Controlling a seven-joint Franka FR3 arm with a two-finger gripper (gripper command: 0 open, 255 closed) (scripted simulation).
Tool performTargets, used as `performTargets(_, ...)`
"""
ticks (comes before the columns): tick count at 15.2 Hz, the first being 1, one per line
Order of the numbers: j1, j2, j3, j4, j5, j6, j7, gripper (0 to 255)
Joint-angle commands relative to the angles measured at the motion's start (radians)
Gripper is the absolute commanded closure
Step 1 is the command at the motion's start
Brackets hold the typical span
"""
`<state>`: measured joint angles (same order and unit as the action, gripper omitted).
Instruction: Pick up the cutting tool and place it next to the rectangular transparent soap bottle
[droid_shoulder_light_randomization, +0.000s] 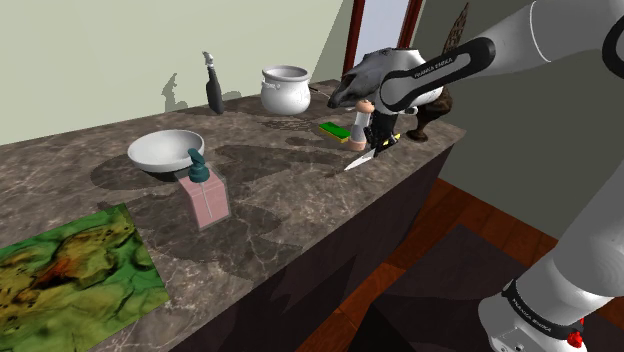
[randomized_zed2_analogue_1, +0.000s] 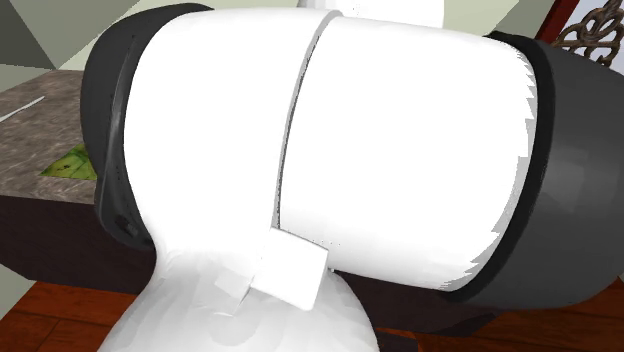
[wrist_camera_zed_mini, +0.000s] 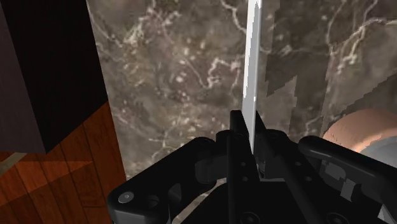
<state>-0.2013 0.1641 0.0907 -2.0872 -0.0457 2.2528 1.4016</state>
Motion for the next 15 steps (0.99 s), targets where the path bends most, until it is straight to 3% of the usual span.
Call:
performTargets(1,-0.001,-0.015,0.0,0.01,0.003,-0.025,-0.002,255)
performTargets(15,-0.002,-0.094,0.002,0.107,0.015,-0.201,-0.013,255)
